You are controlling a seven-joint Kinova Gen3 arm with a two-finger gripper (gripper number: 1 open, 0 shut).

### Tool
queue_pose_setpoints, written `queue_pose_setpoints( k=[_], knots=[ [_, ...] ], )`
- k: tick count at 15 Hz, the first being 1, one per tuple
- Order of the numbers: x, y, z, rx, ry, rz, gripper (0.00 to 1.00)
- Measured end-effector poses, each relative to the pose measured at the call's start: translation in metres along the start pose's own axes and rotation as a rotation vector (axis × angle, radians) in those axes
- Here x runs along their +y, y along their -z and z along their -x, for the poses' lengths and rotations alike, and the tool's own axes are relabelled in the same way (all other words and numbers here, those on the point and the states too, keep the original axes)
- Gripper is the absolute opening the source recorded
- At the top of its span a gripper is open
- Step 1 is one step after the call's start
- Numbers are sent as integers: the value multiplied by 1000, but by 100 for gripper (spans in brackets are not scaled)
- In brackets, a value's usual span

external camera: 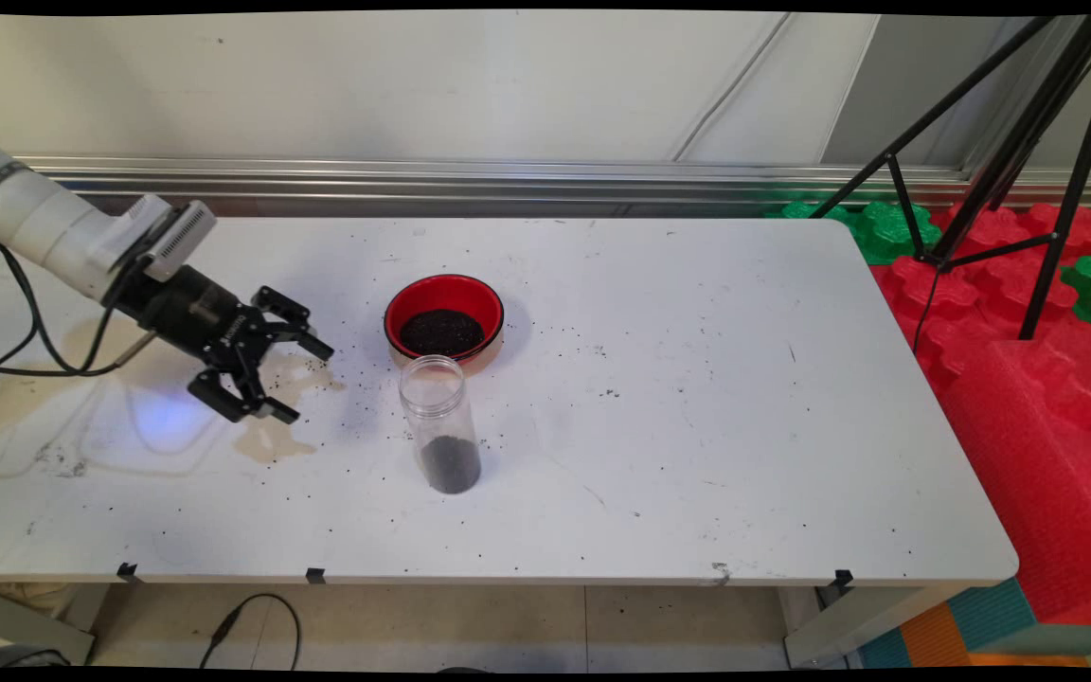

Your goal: Pick up the black seasoning powder from the table

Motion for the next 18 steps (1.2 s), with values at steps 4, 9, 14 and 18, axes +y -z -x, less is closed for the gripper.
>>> queue_pose_setpoints(
  k=[4,9,14,18],
  knots=[
    [0,-20,-4,49,-11,7,100],
    [0,-41,-8,106,-35,23,100],
    [1,-63,-12,162,-54,41,100],
    [2,-77,-14,197,-69,57,100]
  ],
)
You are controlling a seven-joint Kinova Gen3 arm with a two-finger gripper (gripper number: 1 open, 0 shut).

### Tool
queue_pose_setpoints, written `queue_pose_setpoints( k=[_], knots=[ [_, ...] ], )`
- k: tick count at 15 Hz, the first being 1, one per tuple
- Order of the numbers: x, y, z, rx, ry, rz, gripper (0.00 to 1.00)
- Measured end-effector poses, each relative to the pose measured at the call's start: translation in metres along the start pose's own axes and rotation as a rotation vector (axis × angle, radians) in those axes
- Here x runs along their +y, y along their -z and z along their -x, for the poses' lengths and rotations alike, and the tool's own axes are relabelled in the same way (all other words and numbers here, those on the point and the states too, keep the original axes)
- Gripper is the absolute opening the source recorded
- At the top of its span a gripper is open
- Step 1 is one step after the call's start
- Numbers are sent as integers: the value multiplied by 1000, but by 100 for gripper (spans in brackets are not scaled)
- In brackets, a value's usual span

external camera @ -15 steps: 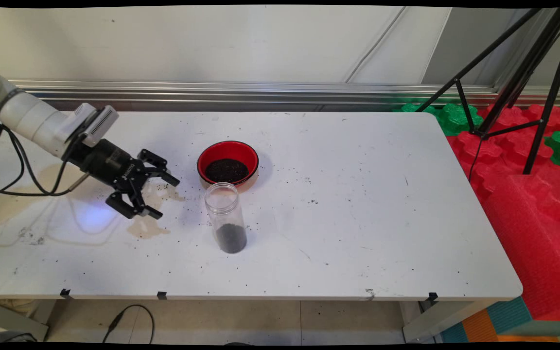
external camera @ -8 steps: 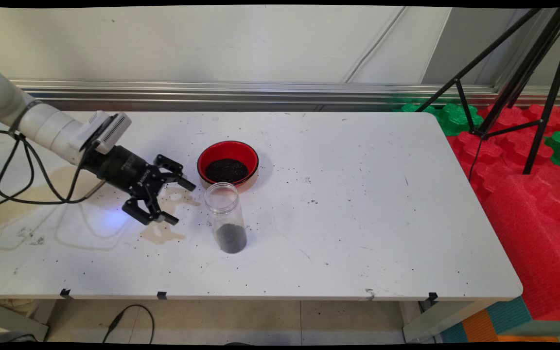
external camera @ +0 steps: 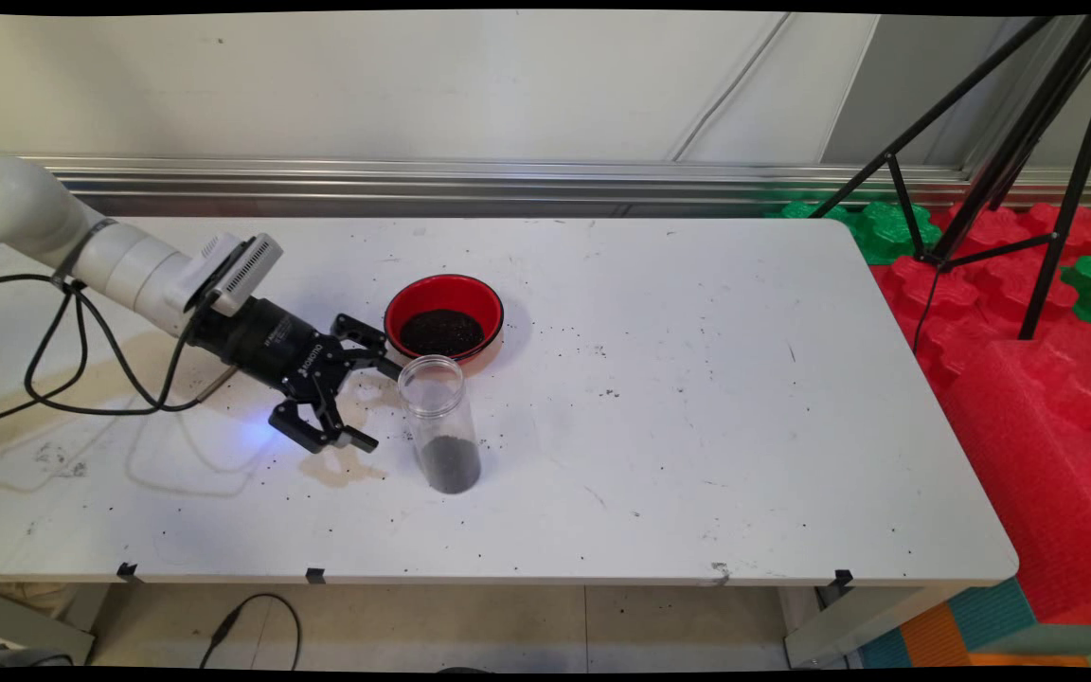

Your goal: Pick up the black seasoning powder from the table

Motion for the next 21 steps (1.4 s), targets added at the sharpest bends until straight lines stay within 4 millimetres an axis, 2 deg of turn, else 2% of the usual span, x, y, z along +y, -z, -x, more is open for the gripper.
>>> queue_pose_setpoints(
  k=[10,21],
  knots=[
    [-1,-33,5,64,-38,14,100],
    [-3,-61,9,114,-49,24,100]
  ],
)
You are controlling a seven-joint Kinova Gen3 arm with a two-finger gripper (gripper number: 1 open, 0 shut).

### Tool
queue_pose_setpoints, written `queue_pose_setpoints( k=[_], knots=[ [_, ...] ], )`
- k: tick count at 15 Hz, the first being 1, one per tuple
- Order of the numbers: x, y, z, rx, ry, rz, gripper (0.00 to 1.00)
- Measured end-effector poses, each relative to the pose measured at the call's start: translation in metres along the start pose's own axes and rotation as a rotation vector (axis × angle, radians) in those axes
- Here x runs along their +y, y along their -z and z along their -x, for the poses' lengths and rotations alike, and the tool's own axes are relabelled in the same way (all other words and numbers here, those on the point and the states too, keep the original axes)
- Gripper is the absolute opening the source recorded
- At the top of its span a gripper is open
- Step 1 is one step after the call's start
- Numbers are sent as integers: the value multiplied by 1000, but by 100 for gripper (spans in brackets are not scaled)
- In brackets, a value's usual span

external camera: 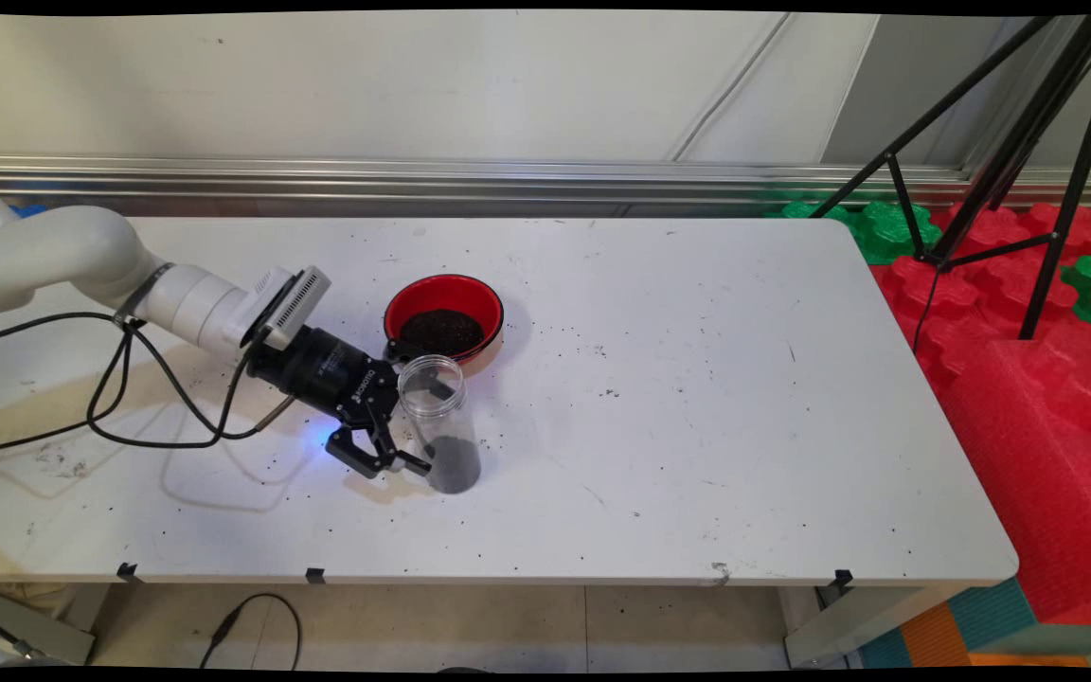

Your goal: Pick up the black seasoning powder from the table, then pour the black seasoning powder in the red bowl

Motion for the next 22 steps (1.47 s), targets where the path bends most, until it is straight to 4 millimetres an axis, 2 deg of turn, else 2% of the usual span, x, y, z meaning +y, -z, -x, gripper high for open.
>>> queue_pose_setpoints(
  k=[15,16,22],
  knots=[
    [-3,-22,11,21,5,23,100],
    [-3,-22,11,23,5,24,0],
    [-2,-22,12,27,2,32,0]
  ],
)
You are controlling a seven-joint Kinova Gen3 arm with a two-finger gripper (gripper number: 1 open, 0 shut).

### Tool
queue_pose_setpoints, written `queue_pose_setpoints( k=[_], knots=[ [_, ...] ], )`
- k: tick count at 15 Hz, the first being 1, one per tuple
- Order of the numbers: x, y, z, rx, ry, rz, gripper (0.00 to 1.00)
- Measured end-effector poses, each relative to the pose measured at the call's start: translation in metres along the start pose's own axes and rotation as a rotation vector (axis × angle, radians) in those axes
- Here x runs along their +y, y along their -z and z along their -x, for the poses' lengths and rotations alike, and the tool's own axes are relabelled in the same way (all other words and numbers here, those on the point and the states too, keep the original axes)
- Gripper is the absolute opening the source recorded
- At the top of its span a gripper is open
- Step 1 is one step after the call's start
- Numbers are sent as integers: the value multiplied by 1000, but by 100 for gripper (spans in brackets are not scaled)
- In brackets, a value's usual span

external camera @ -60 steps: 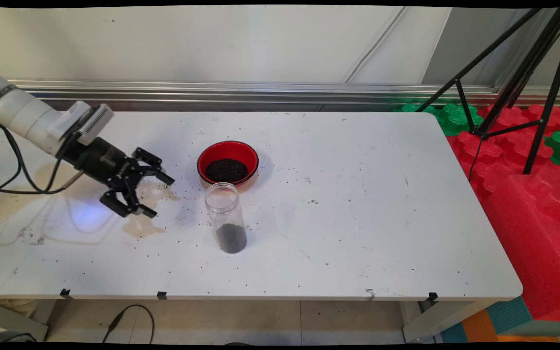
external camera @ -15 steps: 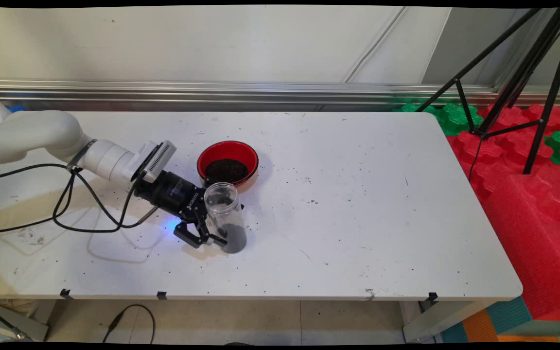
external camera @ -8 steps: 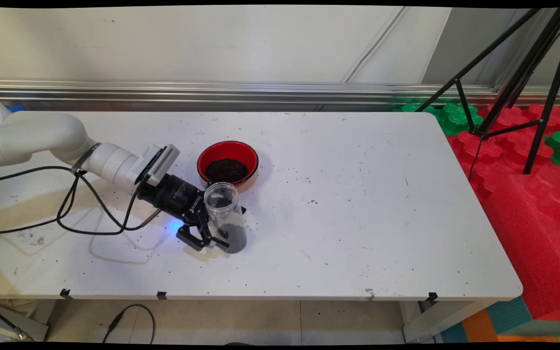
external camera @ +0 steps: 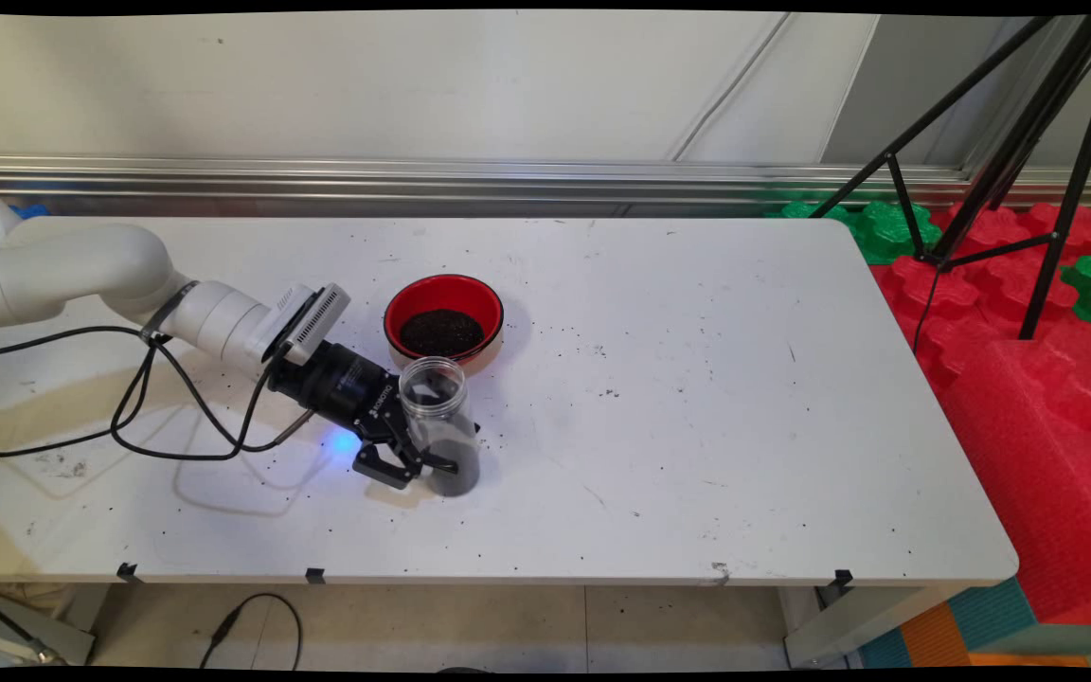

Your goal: Pour the black seasoning powder in the red bowl

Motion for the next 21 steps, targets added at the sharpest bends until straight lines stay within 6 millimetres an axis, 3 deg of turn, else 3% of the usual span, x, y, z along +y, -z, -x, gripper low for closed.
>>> queue_pose_setpoints(
  k=[7,21],
  knots=[
    [-2,4,-9,22,-15,-5,0],
    [-20,21,-55,86,-24,-81,0]
  ],
)
